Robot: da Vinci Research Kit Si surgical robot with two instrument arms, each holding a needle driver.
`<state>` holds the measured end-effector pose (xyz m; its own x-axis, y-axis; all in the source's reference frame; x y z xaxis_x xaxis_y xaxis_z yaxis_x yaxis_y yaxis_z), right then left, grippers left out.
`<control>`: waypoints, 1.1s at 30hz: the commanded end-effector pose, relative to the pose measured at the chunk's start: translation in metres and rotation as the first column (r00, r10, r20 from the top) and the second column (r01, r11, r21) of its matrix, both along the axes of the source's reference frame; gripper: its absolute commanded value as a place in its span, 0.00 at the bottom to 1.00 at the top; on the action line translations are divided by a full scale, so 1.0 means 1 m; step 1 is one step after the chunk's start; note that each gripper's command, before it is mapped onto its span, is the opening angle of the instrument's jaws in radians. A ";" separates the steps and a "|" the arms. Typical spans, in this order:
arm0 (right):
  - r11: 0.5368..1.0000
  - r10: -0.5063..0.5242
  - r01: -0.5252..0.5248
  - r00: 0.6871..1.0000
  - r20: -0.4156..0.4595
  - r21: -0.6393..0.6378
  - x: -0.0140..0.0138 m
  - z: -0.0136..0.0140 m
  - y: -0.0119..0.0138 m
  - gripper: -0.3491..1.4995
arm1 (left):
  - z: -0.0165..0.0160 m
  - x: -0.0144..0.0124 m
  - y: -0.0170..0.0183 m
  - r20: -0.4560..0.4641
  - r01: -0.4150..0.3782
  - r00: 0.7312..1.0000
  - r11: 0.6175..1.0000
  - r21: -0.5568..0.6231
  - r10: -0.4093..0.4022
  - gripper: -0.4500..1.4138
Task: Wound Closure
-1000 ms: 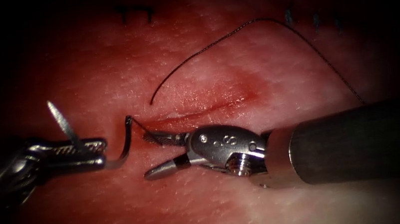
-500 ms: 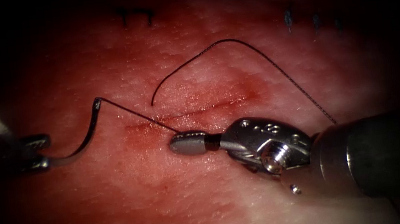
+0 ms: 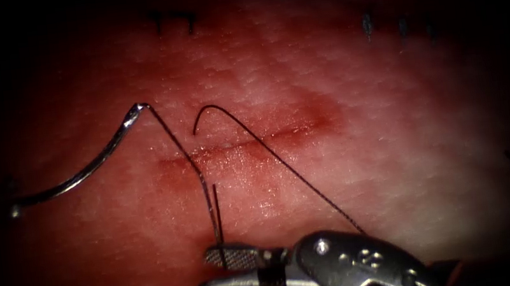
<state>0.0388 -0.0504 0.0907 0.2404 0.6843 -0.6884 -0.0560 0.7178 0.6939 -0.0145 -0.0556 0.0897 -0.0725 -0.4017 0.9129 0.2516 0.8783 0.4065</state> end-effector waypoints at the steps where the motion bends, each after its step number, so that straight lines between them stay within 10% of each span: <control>1: 0.992 -0.012 0.012 1.000 -0.004 -0.125 0.0006 0.0030 0.0006 0.90 | 0.0002 0.0008 -0.0008 0.000 0.014 1.000 1.000 0.003 -0.014 0.00; 9: 0.980 -0.041 0.054 0.996 0.074 -0.189 -0.0003 0.0098 0.0017 0.94 | -0.0025 0.0053 -0.0006 -0.029 0.072 0.997 0.997 -0.004 -0.072 0.00; 22: 0.949 -0.020 0.053 0.994 0.111 -0.310 0.0038 0.0144 0.0041 0.92 | -0.0029 0.0043 0.0001 -0.026 0.074 0.997 0.997 -0.010 -0.075 0.00; 25: 0.991 0.013 0.004 0.993 0.120 -0.135 0.0037 0.0145 0.0030 0.00 | -0.0026 0.0044 0.0003 -0.026 0.074 0.997 0.997 -0.010 -0.074 0.00; 28: 0.986 0.103 -0.126 0.977 0.188 0.113 0.0027 0.0139 0.0027 0.00 | -0.0020 0.0045 0.0007 -0.027 0.074 0.997 0.997 -0.010 -0.075 0.00; 33: 0.978 0.108 -0.139 0.976 0.190 0.154 0.0001 0.0104 0.0004 0.00 | 0.0006 0.0042 0.0021 -0.030 0.079 0.996 0.997 -0.015 -0.079 0.00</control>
